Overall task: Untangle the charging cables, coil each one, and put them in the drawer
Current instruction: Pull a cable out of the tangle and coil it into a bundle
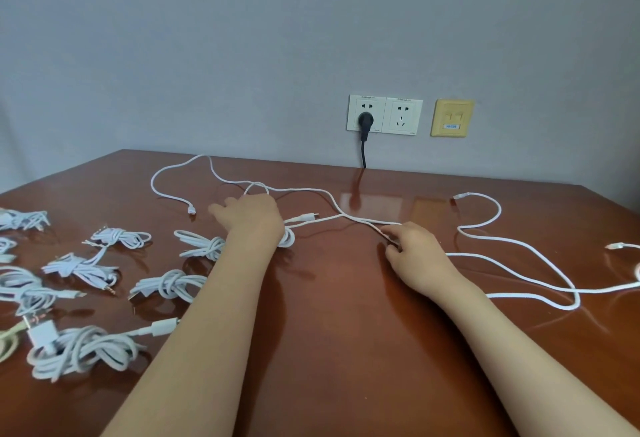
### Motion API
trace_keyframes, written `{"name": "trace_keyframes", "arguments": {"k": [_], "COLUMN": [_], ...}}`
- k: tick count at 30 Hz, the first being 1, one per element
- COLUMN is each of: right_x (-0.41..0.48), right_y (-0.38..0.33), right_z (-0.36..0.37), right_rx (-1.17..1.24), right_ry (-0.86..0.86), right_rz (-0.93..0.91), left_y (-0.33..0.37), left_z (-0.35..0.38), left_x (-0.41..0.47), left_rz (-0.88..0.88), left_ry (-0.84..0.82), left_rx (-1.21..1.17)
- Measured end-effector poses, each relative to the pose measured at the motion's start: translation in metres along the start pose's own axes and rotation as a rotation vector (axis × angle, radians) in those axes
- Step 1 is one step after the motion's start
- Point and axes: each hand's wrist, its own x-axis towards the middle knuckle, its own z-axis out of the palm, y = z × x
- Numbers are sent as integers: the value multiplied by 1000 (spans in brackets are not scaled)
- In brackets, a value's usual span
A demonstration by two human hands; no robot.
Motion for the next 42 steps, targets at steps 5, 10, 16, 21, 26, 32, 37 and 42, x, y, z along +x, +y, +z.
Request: {"name": "trace_keyframes", "arguments": {"k": [5, 10, 16, 21, 26, 32, 37, 42], "right_x": [1, 1, -1, -4, -5, -6, -7, -7], "right_y": [0, 4, 6, 3, 0, -2, -4, -4], "right_z": [-2, -6, -10, -12, -10, -10, -9, -9], "right_rx": [-5, -47, -214, -311, -348, -356, -361, -412], "right_ry": [22, 49, 55, 78, 71, 57, 36, 35], "right_rz": [110, 203, 303, 308, 270, 234, 199, 208], "left_y": [2, -1, 0, 9, 25, 47, 60, 57], "left_z": [1, 3, 4, 1, -1, 11, 38, 46], "left_x": [-2, 1, 1, -6, -15, -27, -29, -17], "left_rz": [-41, -67, -70, -30, 278, 569, 631, 469], "left_ry": [-4, -16, -27, 34, 384, 343, 166, 78], "left_rx": [67, 93, 90, 68, -97, -205, -232, -234]}}
